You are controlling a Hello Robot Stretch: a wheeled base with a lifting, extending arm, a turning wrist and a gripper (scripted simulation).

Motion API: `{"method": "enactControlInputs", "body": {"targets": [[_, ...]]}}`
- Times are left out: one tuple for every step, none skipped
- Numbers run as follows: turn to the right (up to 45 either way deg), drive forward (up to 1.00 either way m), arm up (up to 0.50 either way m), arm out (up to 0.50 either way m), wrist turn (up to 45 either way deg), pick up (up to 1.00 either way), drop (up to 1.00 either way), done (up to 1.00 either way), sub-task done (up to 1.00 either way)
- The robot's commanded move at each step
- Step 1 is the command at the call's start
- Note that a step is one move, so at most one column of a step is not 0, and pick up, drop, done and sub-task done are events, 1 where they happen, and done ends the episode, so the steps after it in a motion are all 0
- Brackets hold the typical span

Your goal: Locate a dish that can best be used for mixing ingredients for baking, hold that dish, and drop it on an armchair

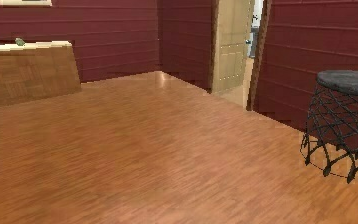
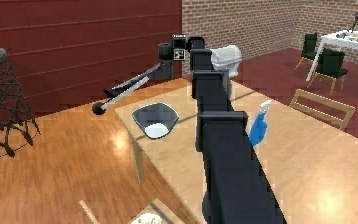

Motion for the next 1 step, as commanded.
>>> {"method": "enactControlInputs", "body": {"targets": [[0.0, 0.00, 0.00, 0.00, 45.0, 0.00, 0.00, 0.00, 0.00]]}}
